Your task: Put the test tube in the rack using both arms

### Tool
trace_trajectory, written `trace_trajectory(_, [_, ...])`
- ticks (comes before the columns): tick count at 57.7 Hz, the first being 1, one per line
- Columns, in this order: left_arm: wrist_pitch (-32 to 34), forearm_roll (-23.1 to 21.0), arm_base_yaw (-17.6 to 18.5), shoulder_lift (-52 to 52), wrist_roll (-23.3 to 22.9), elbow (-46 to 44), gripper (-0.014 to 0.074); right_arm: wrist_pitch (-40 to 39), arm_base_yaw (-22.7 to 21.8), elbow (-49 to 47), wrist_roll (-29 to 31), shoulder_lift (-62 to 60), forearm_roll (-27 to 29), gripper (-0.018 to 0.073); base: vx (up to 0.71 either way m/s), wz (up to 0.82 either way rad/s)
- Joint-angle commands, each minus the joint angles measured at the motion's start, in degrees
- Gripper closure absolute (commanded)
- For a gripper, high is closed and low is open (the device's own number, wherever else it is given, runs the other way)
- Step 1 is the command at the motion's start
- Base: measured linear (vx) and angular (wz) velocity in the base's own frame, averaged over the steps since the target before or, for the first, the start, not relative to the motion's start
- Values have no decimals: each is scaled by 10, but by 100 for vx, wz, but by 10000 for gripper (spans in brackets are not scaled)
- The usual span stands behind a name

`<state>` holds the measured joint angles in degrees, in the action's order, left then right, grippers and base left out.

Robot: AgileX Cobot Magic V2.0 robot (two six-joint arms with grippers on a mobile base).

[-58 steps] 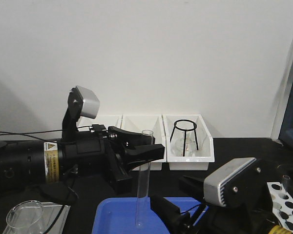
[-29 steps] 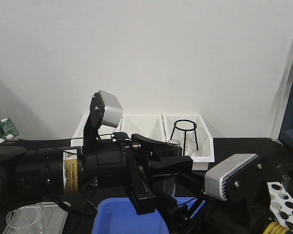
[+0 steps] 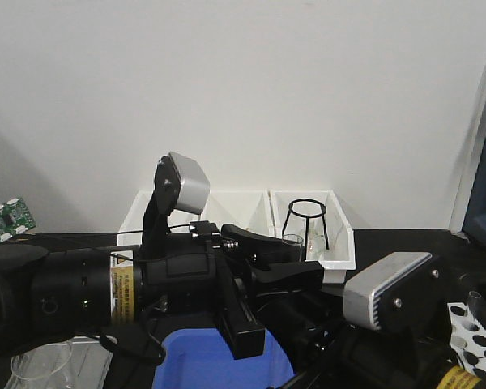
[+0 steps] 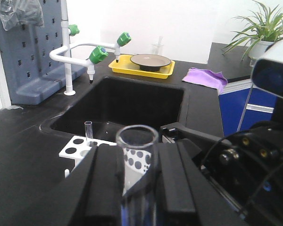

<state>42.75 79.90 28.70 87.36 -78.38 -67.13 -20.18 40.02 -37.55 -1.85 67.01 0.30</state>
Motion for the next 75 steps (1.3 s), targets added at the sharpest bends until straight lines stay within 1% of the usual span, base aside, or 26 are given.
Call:
trace_trajectory(1, [10, -37, 3, -21, -2, -18, 596, -54, 1, -22, 5, -11, -3, 520, 0, 0])
trace_trajectory(4, [12, -37, 3, -21, -2, -18, 596, -54, 1, -22, 5, -11, -3, 573, 0, 0])
trace_trajectory(5, [12, -37, 3, -21, -2, -18, 596, -54, 1, -22, 5, -11, -3, 577, 0, 0])
trace_trajectory(16, [11, -37, 3, -21, -2, -18, 590, -54, 1, -22, 5, -11, -3, 573, 0, 0])
trace_trajectory(24, [11, -37, 3, -21, -1, -18, 539, -54, 1, -22, 5, -11, -3, 573, 0, 0])
trace_trajectory(31, [15, -37, 3, -21, -1, -18, 442, -54, 1, -22, 5, -11, -3, 573, 0, 0])
trace_trajectory(41, [27, -37, 3, -21, -2, -18, 250, -54, 1, -22, 5, -11, -3, 573, 0, 0])
trace_trajectory(45, [31, -37, 3, -22, -1, -18, 196, -54, 1, -22, 5, -11, -3, 573, 0, 0])
trace_trajectory(51, [31, -42, 3, -27, -1, -19, 141, -53, 1, -22, 5, -11, -3, 571, 0, 0])
trace_trajectory(58, [23, -46, 2, -43, 5, -19, 127, -50, 1, -22, 5, -11, -3, 570, 0, 0])
trace_trajectory(69, [15, -72, 2, -85, 53, -20, 127, -44, 1, -22, 8, -11, -3, 570, 0, 0])
trace_trajectory(75, [-16, -75, 2, -112, 76, -20, 128, -44, 1, -22, 9, -11, -3, 570, 0, 0])
